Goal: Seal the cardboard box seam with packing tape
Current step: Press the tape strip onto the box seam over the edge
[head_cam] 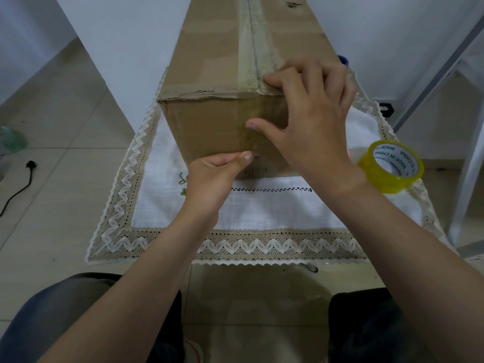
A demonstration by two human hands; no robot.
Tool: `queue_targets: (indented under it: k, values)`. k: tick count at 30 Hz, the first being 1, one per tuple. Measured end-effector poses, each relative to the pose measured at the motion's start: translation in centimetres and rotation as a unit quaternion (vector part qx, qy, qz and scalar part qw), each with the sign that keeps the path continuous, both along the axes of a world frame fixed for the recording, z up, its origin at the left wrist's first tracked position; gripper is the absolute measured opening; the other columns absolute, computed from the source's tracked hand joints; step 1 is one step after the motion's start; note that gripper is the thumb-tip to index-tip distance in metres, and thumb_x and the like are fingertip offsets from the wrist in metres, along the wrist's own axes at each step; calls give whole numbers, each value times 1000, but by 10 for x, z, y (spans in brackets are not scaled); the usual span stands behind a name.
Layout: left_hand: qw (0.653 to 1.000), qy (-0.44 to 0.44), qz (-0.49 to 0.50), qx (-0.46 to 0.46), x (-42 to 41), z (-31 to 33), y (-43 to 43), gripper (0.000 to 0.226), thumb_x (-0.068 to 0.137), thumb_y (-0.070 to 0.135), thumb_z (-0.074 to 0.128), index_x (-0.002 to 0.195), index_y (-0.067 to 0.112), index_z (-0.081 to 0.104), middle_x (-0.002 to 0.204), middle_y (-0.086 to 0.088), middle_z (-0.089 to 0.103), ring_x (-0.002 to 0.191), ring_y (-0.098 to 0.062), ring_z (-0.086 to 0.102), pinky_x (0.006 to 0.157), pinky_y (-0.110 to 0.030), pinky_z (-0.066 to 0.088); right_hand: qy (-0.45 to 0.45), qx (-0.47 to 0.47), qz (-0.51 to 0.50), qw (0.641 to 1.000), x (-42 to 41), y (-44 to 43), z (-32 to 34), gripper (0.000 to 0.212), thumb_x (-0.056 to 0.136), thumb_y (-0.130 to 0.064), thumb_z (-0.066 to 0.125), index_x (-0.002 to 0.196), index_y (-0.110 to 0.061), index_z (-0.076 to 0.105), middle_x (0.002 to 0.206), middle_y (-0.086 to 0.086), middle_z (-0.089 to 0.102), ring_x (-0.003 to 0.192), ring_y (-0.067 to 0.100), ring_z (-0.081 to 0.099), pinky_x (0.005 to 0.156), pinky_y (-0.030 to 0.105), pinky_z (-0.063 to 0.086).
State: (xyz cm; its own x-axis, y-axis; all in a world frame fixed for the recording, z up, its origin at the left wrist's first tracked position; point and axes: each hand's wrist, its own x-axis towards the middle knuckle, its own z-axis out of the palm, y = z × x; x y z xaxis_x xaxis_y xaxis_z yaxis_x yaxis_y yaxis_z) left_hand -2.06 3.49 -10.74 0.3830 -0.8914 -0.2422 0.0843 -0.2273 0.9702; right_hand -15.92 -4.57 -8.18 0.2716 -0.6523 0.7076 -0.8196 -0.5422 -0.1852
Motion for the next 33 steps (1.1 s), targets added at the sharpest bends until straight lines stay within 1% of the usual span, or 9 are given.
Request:
queue_targets:
  k: [4,7,9,14,16,20,23,28,33]
  values:
    - [1000,3,-2,-7,-1,-1,1,14,93,24,76,104,16,77,83,21,48,89,8,34,102,-31,26,60,14,10,998,-6,2,-3,84,69,-65,80,139,-27,52,144,3,50,134,35,43,108,48,29]
    - [1000,-5,1,-4,0,0,1,14,92,25,76,104,18,78,83,22,48,103,-1,38,102,-37,30,69,19,14,997,-10,2,-3,89,67,-63,82,142,-27,50,146,2,49,135,35,42,109,48,28]
    - [1000,-8,4,0,0,0,0,13,92,26,77,103,20,78,83,23,48,112,-6,32,105,-45,34,45,16,18,999,-10,3,-1,81,70,-67,77,137,-27,55,142,0,52,133,33,44,108,47,30]
    - [1000,-10,7,7,0,-1,-1,18,91,27,77,106,17,78,83,24,49,104,-1,39,110,-53,34,-27,7,13,1000,-5,0,4,56,82,-67,68,121,-28,67,130,-4,60,124,30,50,103,45,35]
    - [1000,-10,8,6,1,-1,-1,20,91,27,77,108,16,79,83,23,50,111,-6,36,109,-51,35,-19,0,19,1000,-5,0,1,57,81,-65,71,123,-27,67,131,-3,60,124,32,50,101,45,35]
    - [1000,-7,3,-1,0,-3,0,16,92,25,77,106,17,78,83,24,49,95,4,39,102,-40,33,3,-19,25,1000,-9,2,-5,65,78,-61,73,131,-25,64,135,1,59,125,33,51,102,47,35]
    - [1000,-9,6,-1,0,-3,0,17,92,26,77,106,17,78,83,23,48,109,-3,32,102,-43,34,14,-23,24,999,-10,4,-7,69,76,-59,76,135,-24,62,137,2,59,124,34,51,101,49,37]
    - [1000,0,9,-2,-1,-1,1,18,92,24,77,107,14,77,82,21,48,112,-7,30,99,-39,30,28,-16,21,999,-11,7,-7,75,71,-55,78,137,-25,59,139,2,57,125,35,51,103,49,37]
    - [1000,-11,8,8,-1,0,1,22,92,27,76,110,15,78,83,21,46,116,-16,32,109,-52,33,-56,-6,33,998,-12,1,1,49,81,-59,75,119,-28,71,119,-1,63,115,30,52,97,41,36]
